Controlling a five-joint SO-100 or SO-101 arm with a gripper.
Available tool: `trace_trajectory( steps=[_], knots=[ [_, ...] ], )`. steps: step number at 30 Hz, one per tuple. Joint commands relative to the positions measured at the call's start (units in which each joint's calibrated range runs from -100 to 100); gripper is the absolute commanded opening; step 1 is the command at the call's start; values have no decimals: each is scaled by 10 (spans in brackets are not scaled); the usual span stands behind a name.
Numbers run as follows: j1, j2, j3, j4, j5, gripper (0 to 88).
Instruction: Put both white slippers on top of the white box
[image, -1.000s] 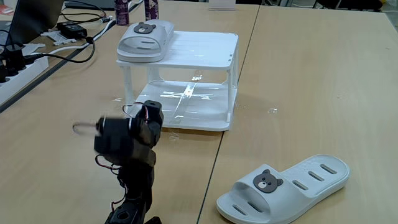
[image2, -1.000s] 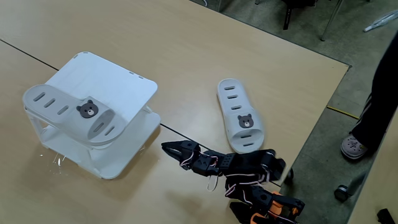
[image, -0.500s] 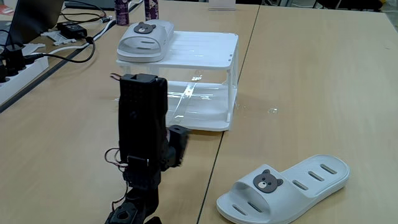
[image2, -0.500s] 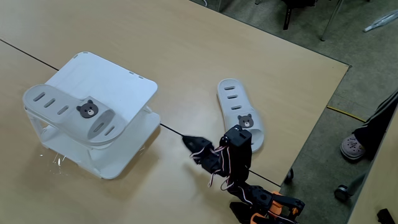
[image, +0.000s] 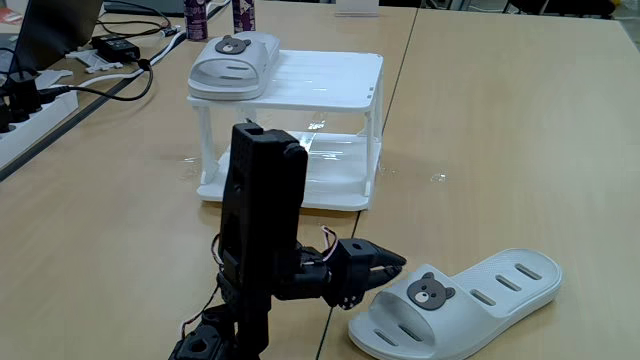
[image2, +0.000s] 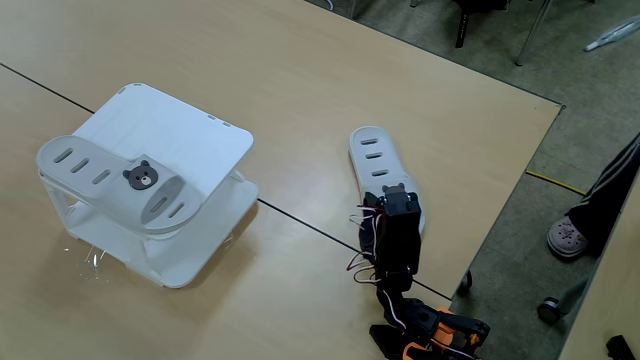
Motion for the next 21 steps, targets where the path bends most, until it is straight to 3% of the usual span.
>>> trace_trajectory(
  steps=[1, 10, 21],
  knots=[
    [34, 1, 5, -14, 4, 8],
    [60, -79, 22, -81, 4, 8],
    [206, 20, 1, -78, 4, 8]
  ],
)
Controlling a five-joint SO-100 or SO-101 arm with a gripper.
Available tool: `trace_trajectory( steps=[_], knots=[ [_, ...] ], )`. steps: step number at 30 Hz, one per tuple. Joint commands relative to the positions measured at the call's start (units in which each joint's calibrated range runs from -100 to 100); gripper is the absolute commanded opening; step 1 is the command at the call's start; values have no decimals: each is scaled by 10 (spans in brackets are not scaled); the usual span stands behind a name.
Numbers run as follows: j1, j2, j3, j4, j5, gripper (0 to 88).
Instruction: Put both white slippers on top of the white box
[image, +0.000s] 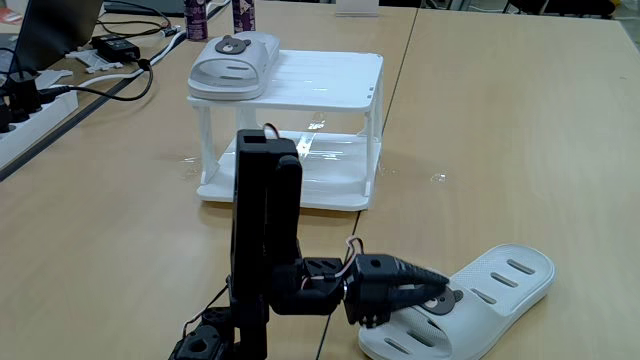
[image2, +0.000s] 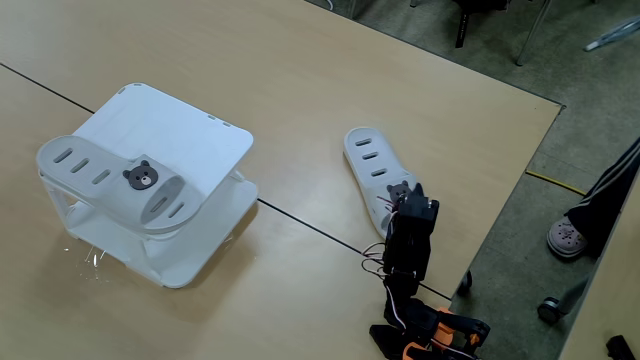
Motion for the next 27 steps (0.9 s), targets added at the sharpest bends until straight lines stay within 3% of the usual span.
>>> trace_trajectory(
  steps=[1, 4, 11, 17, 23, 27],
  knots=[
    [21, 71, -13, -12, 4, 8],
    [12, 128, -26, -12, 4, 8],
    [-118, 137, -30, -12, 4, 8],
    [-139, 137, -30, -12, 4, 8],
    [-220, 131, -30, -12, 4, 12],
    [-232, 130, -29, -14, 4, 98]
  ],
)
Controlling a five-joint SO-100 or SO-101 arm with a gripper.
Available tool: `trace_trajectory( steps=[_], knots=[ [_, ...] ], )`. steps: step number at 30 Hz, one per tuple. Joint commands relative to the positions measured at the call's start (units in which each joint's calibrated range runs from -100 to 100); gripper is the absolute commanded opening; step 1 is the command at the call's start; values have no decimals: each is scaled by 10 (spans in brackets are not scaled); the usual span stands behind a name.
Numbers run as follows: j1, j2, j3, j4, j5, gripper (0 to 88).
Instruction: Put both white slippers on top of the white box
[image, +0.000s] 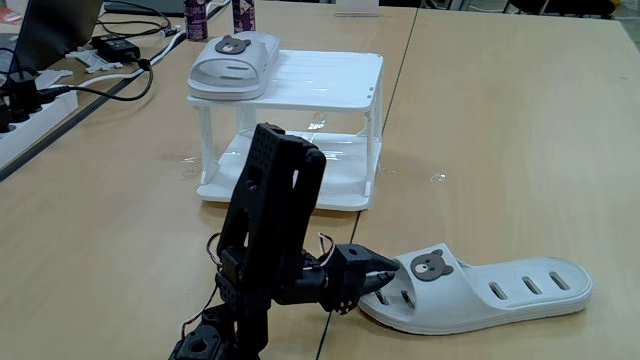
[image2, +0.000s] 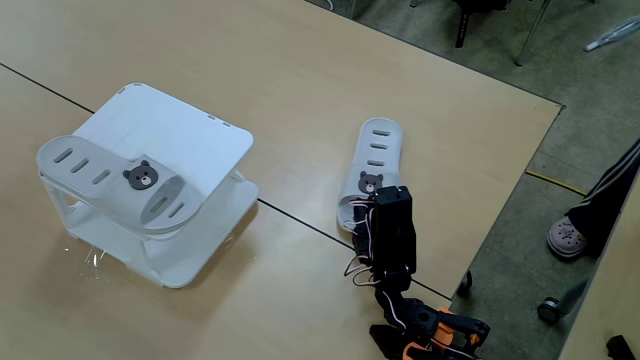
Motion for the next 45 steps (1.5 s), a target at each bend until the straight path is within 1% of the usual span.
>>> trace_trajectory(
  steps=[1, 9, 12, 14, 18, 20, 23, 27, 37, 41, 45],
  knots=[
    [-6, -6, 9, -12, 4, 102],
    [-4, -16, 11, -85, 4, 111],
    [-4, -30, 13, -85, 4, 210],
    [4, -30, 11, -85, 4, 248],
    [59, -31, -14, -85, 4, 253],
    [72, -32, -17, -85, 4, 253],
    [68, -32, -20, -85, 4, 253],
    [68, -18, -108, -78, 4, 253],
    [68, 101, -265, -76, 4, 253],
    [71, 124, -323, -43, 4, 248],
    [72, 126, -335, -32, 4, 244]
  ],
)
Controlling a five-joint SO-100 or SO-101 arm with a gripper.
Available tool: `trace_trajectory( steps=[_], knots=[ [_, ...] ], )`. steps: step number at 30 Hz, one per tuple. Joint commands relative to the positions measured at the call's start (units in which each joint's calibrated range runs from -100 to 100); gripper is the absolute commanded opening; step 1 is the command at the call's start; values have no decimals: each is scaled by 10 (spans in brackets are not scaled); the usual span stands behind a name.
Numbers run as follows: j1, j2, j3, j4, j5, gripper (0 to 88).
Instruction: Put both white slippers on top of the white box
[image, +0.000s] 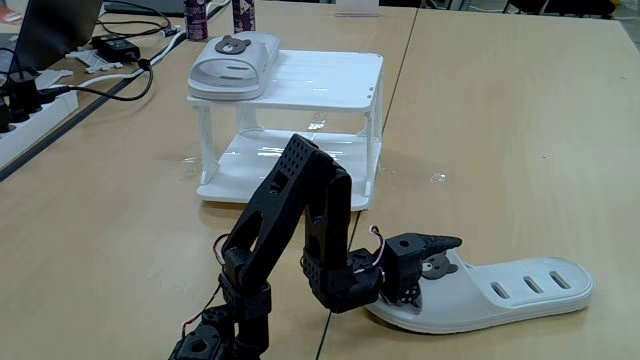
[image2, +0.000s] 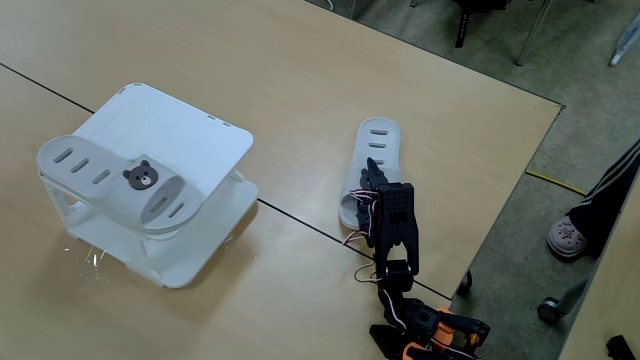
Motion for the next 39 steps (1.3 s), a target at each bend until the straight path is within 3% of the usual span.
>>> trace_trajectory(
  steps=[1, 9, 14, 17, 21, 27, 39],
  knots=[
    [8, -6, -24, 3, 4, 226],
    [11, -7, -13, 3, 4, 8],
    [42, -43, -11, 9, 4, 8],
    [59, -122, -11, 116, 4, 8],
    [66, -282, -49, 351, 4, 8],
    [58, -405, -232, 640, 4, 8],
    [25, -449, -590, 909, 4, 8]
  ],
)
